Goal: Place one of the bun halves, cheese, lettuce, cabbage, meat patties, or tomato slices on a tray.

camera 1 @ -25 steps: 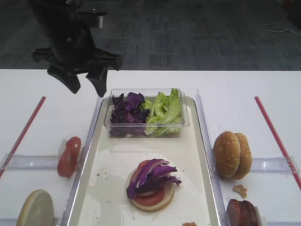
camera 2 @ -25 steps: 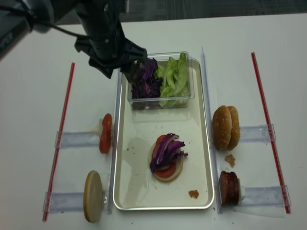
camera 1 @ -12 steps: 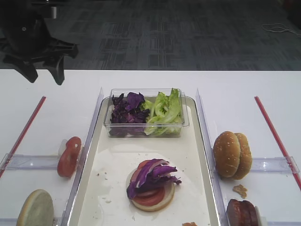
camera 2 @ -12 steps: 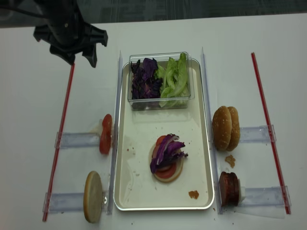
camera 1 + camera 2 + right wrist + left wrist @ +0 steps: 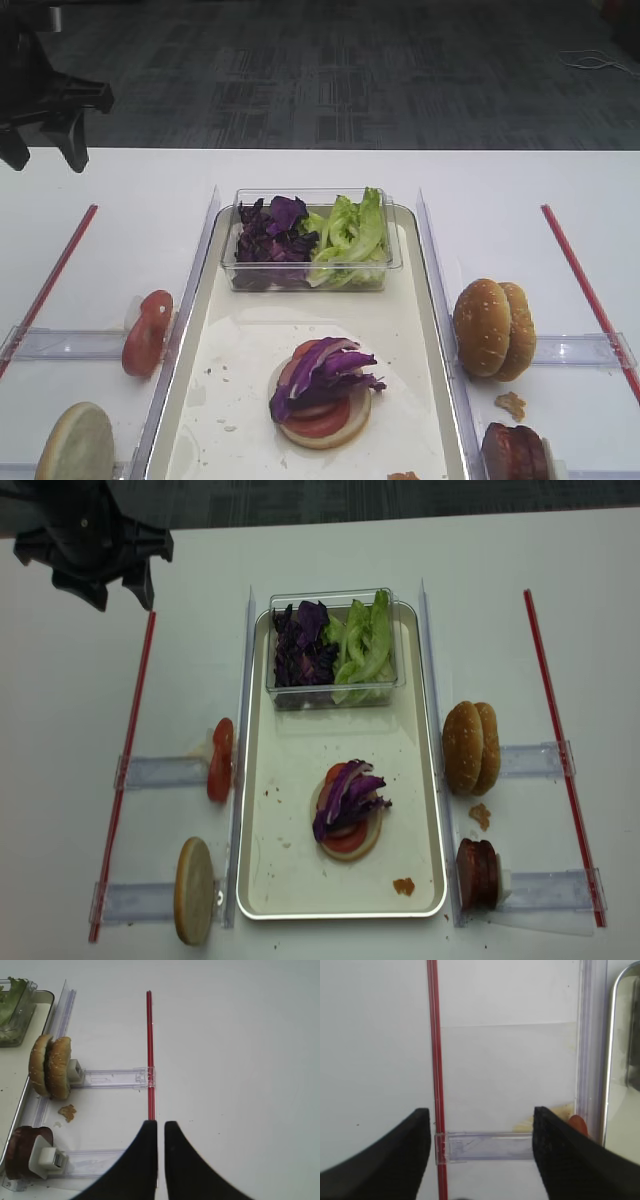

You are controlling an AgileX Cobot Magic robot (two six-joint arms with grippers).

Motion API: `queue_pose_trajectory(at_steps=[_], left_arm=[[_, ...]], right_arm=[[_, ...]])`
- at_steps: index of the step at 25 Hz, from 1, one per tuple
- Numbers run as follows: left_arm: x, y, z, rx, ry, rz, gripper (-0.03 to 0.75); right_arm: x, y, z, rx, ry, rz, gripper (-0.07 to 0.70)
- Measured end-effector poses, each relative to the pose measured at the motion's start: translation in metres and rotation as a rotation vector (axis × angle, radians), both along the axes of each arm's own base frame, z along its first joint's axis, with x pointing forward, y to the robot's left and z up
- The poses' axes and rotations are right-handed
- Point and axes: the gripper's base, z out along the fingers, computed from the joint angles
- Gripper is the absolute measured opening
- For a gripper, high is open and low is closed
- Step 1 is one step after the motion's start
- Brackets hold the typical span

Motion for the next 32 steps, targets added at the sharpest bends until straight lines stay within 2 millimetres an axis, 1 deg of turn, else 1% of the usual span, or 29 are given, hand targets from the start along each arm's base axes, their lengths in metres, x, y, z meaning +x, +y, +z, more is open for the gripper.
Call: queue_pose_trajectory(at_steps=[6,11,17,21,23,30,32], left_arm=[[0.000,-0.001,0.000,-0.012,0.003,0.000,0.416],[-0.002,-0.004,0.002,-0.045,0.002,-0.007,0.416],[-0.016,-0.003,0.010,-0.043,-0.008,-0.016,0.416],[-0.034,-0.002,0.020,-0.044,-0.023,-0.016,0.416],[-0.046,-0.001,0.026,-0.045,-0.033,-0.016,0.416],[-0.093,0.002,0.036,-0.058,-0.052,-0.017,0.416],[-0.106,0.003,0.036,-0.058,-0.048,-0.017,0.416]], right_arm=[[0.000,0.000,0.000,0.000,0.000,0.000,0.019],[0.000,0.000,0.000,0.000,0.000,0.000,0.015],[0.000,0.000,0.000,0.000,0.000,0.000,0.015],[0.000,0.000,0.000,0.000,0.000,0.000,0.015],[0.000,0.000,0.000,0.000,0.000,0.000,0.015],[0.000,0.000,0.000,0.000,0.000,0.000,0.015],[0.000,0.000,0.000,0.000,0.000,0.000,0.014]])
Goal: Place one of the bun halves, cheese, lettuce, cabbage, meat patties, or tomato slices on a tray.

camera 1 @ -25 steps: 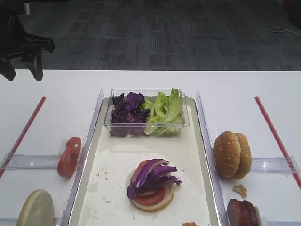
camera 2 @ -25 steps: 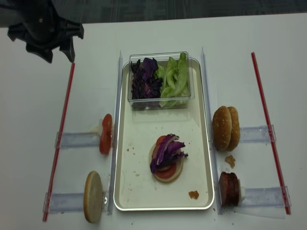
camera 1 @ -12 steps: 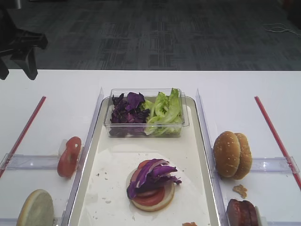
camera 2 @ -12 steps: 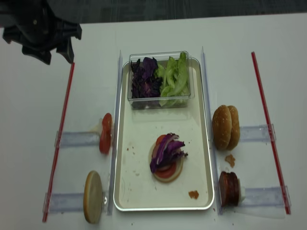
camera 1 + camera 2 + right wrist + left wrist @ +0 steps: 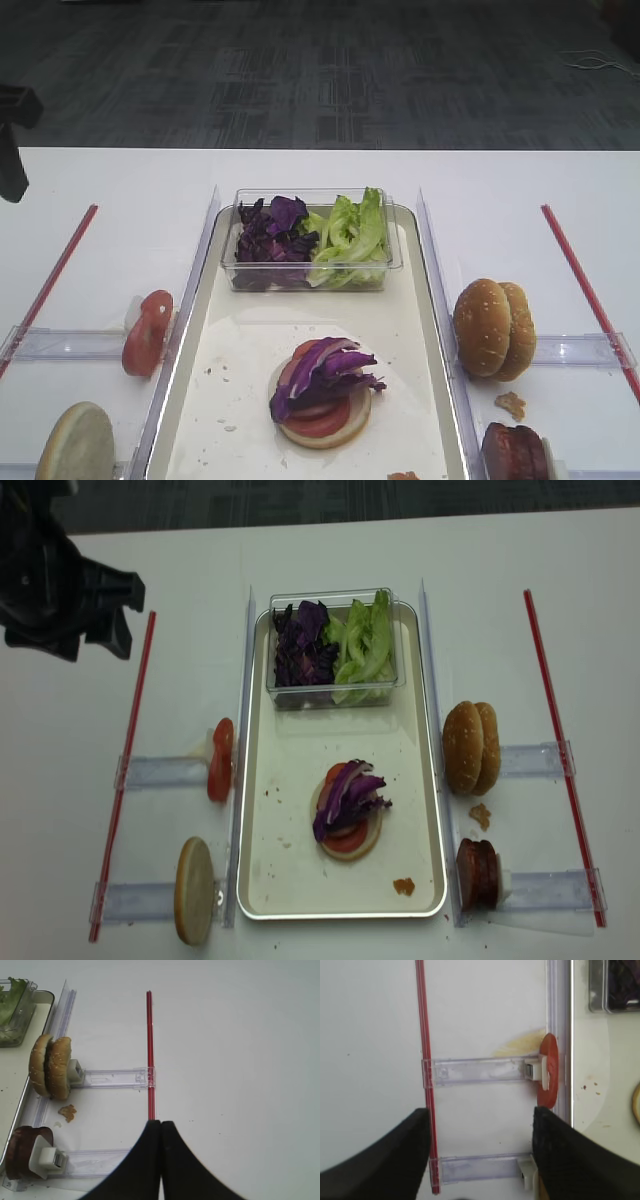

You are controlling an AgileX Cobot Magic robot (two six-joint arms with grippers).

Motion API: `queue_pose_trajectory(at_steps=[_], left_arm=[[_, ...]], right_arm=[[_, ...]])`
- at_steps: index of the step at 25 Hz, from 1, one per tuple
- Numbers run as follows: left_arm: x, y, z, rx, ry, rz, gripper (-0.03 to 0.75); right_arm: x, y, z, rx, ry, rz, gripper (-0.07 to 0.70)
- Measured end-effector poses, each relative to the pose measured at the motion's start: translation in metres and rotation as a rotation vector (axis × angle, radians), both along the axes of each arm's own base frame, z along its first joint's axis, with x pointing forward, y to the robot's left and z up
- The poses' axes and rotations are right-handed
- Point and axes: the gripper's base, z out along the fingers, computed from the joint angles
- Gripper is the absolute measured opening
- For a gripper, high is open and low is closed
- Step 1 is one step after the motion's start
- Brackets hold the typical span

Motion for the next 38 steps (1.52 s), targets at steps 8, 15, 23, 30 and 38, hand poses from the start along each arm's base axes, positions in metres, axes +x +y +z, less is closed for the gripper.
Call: queue_pose_trajectory(at_steps=[8,15,23,30,38], left_arm=[[-0.053,0.004,0.000,-0.003,-0.022,-0.005,0.416],[-0.095,0.007,0.007,-0.003,-0.096,-0.019,0.416],[-0.145,0.012,0.023,0.003,-0.241,-0.021,0.416],[-0.184,0.017,0.040,0.012,-0.399,-0.016,0.416],[-0.231,0.020,0.051,0.001,-0.573,-0.014,0.416]], right_arm=[[0.000,0.000,0.000,0.000,0.000,0.000,0.013],[0.000,0.000,0.000,0.000,0.000,0.000,0.013],[0.000,0.000,0.000,0.000,0.000,0.000,0.013],[0.000,0.000,0.000,0.000,0.000,0.000,0.013],[0.000,0.000,0.000,-0.007,0.000,0.005,0.013]])
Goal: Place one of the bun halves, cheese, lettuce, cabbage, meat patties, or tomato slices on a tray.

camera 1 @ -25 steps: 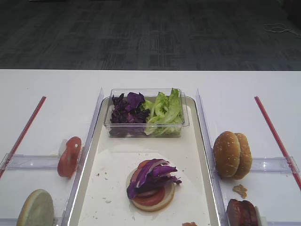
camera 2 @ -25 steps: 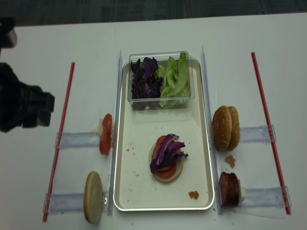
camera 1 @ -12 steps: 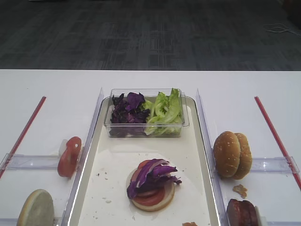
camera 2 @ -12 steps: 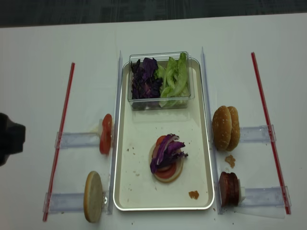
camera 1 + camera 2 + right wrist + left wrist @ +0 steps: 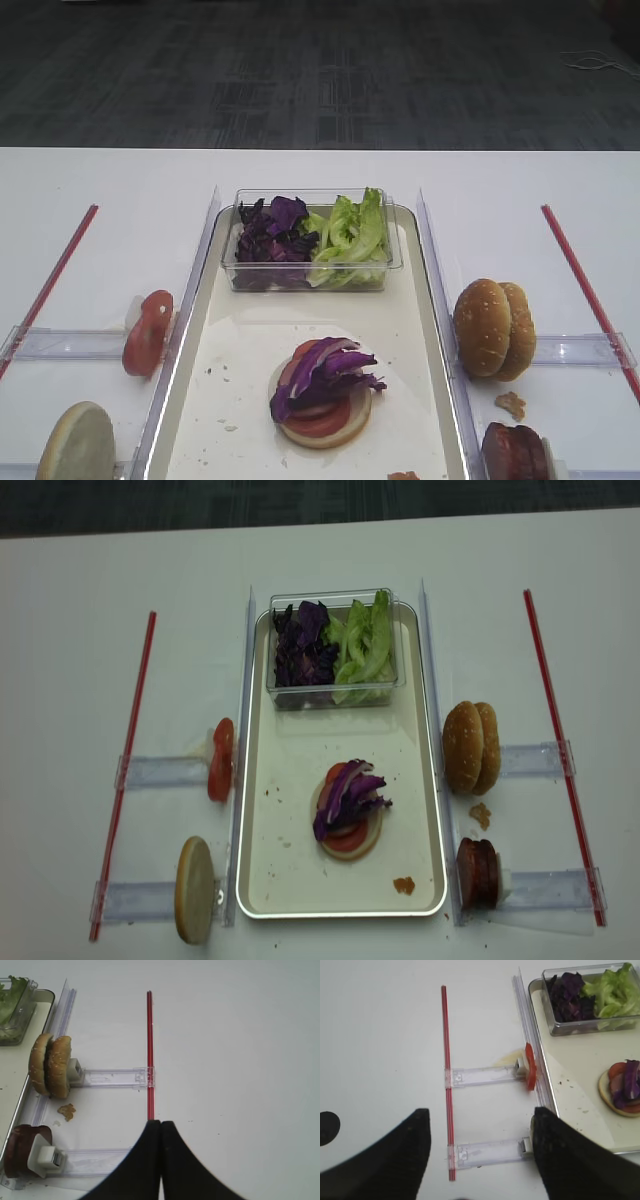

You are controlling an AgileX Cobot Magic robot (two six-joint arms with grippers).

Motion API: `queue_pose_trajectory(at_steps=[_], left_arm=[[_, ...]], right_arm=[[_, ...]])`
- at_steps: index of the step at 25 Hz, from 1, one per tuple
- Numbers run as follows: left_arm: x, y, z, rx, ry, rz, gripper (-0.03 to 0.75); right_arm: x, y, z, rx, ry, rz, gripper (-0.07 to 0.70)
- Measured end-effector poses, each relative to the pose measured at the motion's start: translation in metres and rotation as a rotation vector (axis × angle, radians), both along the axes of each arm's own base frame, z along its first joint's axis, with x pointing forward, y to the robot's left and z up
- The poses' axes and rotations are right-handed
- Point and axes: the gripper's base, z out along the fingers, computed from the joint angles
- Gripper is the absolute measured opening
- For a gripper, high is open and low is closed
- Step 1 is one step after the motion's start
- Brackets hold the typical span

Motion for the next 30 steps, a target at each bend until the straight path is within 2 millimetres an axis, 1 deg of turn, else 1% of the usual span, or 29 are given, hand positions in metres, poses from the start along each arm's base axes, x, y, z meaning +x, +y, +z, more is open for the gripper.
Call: queue_pose_trajectory(at_steps=[5,9,12,21,24,27,30], left_arm=[[-0.029,0.002,0.002,-0.008,-0.102,0.000,0.416],[-0.046,0.004,0.001,-0.012,-0.163,0.000,0.416],[-0.054,0.004,-0.011,-0.013,-0.171,0.000,0.416],[-0.059,0.005,-0.072,-0.007,-0.098,0.000,0.416],[-0.063,0.005,-0.089,-0.007,-0.099,0.000,0.416],[-0.068,0.005,-0.097,-0.007,-0.120,-0.001,0.416],[-0.065,0.005,-0.103,-0.006,-0.109,-0.001,0.416]], right_arm=[[0.000,0.000,0.000,-0.005,0.000,0.003,0.013],[0.000,0.000,0.000,-0.005,0.000,0.003,0.013],[0.000,0.000,0.000,-0.005,0.000,0.003,0.013],[0.000,0.000,0.000,-0.005,0.000,0.003,0.013],[0.000,0.000,0.000,-0.005,0.000,0.003,0.013],[0.000,0.000,0.000,-0.005,0.000,0.003,0.013],[0.000,0.000,0.000,-0.005,0.000,0.003,0.013]])
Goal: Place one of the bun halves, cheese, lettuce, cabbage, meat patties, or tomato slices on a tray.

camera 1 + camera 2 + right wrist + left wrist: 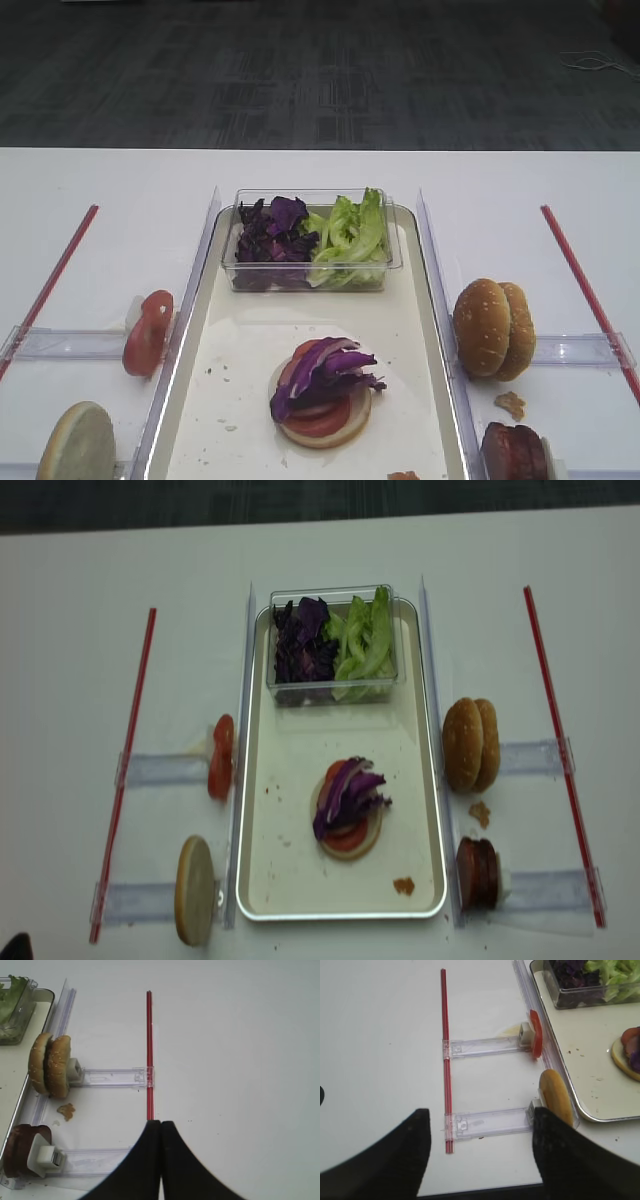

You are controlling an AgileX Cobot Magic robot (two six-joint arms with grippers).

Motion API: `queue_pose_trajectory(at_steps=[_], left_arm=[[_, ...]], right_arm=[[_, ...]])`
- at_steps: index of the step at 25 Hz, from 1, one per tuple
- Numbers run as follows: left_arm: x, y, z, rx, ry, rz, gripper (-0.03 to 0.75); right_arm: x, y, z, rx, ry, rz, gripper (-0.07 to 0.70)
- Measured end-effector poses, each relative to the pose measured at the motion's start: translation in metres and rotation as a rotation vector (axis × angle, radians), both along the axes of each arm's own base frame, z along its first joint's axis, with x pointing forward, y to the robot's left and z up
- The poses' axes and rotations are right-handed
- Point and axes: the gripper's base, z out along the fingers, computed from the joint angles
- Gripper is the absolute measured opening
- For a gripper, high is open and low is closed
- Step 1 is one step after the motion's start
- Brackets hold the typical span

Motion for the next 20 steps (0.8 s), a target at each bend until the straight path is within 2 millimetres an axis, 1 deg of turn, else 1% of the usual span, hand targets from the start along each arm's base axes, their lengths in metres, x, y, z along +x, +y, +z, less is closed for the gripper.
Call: queue_pose_trajectory(at_steps=[4,8,11,20], left_arm=[[0.006,-0.001,-0.009,-0.001,0.018,-0.003,0.416],[0.012,-0.002,-0.011,-0.008,-0.020,-0.007,0.416],[0.013,-0.002,-0.014,-0.006,-0.011,-0.008,0.416],[0.013,-0.002,-0.014,-0.006,-0.012,-0.008,0.416]], right_arm=[[0.000,0.000,0.000,0.000,0.000,0.000,0.013],[0.000,0.000,0.000,0.000,0.000,0.000,0.013],[0.000,0.000,0.000,0.000,0.000,0.000,0.013],[0.000,0.000,0.000,0.000,0.000,0.000,0.013]])
